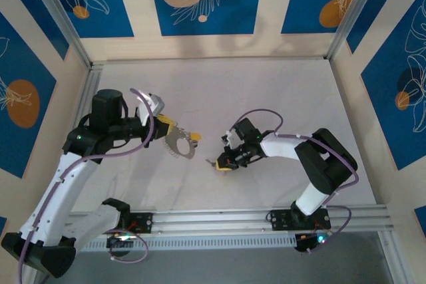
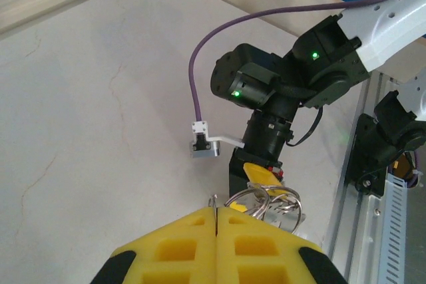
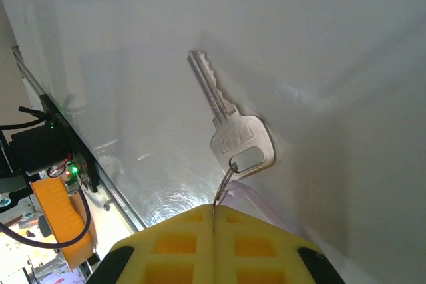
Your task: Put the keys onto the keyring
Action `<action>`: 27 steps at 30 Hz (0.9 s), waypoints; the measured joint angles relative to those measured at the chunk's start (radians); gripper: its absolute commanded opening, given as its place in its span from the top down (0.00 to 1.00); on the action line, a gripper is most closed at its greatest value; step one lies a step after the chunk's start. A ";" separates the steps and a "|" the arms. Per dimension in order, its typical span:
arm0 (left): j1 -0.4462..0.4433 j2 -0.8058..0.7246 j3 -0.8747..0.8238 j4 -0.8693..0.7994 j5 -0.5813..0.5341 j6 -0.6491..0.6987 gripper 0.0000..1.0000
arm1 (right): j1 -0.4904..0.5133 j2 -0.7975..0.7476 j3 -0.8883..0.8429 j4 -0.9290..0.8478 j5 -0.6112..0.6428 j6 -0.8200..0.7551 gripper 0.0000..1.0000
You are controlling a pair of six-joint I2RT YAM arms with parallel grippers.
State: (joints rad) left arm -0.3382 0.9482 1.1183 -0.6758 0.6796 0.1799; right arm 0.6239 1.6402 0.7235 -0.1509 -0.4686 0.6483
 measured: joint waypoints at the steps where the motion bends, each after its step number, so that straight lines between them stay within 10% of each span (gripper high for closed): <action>1: 0.003 0.000 -0.006 0.006 0.001 -0.004 1.00 | 0.000 0.000 0.000 -0.003 0.002 0.003 0.84; 12: 0.028 0.004 -0.056 0.067 0.034 -0.037 1.00 | 0.002 -0.026 0.150 -0.271 0.122 -0.118 0.50; 27: 0.044 -0.040 -0.085 0.088 0.040 -0.043 1.00 | 0.101 0.232 0.645 -0.792 0.317 -0.345 0.53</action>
State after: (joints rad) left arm -0.2943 0.9081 1.0332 -0.5880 0.7200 0.1364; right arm 0.7250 1.8725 1.3682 -0.9428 -0.1513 0.3035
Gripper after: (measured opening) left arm 0.046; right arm 0.476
